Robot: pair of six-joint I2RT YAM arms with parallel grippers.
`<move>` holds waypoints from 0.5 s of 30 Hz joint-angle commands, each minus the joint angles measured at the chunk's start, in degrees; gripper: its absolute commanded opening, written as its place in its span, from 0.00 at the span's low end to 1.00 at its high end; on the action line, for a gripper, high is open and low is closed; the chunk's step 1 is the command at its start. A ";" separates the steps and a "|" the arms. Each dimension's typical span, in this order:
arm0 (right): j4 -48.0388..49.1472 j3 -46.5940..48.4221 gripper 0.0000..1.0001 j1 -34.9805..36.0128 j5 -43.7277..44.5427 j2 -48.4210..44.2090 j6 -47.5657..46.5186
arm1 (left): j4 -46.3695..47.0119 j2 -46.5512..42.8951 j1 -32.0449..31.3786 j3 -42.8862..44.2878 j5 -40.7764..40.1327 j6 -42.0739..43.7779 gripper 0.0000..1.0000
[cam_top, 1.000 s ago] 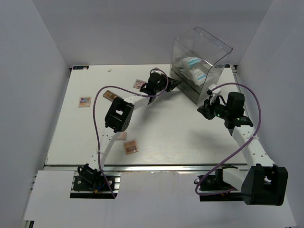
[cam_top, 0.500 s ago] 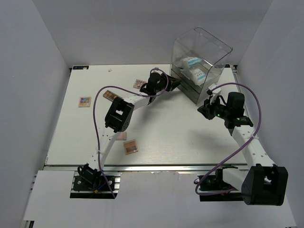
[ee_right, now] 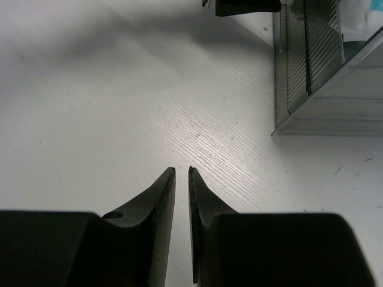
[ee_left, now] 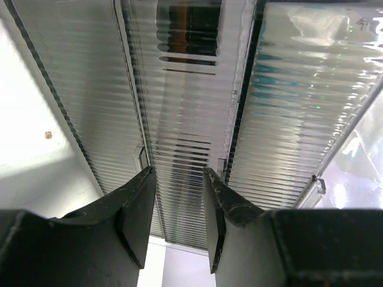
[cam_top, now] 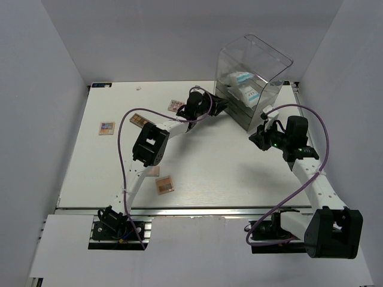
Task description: Organize the makeup
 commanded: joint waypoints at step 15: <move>0.94 1.05 0.21 0.15 -0.22 -0.52 0.57 | 2.16 0.24 -0.31 1.36 1.09 -1.14 0.48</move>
